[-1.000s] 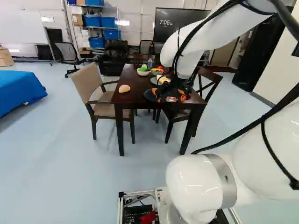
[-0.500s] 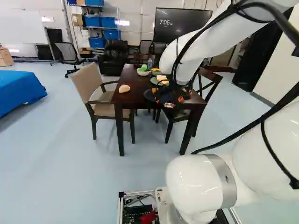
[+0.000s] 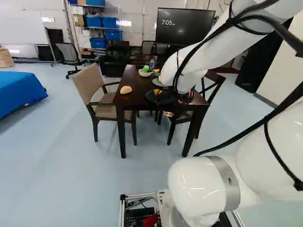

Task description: Move the croissant to the empty plate

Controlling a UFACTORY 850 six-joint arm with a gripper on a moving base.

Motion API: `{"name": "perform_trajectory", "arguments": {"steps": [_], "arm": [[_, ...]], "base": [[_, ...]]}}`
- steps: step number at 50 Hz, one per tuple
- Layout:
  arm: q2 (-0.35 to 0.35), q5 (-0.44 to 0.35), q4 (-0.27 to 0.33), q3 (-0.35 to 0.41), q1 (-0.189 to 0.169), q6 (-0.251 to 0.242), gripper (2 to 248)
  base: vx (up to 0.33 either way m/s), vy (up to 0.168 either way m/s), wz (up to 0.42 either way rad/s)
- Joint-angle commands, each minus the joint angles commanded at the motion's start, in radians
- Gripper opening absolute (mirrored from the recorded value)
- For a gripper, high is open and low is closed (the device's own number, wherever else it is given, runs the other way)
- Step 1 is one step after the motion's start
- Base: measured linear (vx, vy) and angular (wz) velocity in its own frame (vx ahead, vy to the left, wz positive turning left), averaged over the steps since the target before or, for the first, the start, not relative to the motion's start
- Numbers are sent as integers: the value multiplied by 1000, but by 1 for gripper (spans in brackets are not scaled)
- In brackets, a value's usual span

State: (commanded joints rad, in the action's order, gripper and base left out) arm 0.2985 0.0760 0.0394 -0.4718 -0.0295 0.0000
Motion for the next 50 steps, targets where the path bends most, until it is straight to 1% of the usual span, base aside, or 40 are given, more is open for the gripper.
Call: {"name": "perform_trajectory", "arguments": {"steps": [30,50], "arm": [[-7,-366,-15,148,11,0,247],[-12,-571,-24,232,18,0,247]], "base": [[0,0,0],[0,0,0]]}}
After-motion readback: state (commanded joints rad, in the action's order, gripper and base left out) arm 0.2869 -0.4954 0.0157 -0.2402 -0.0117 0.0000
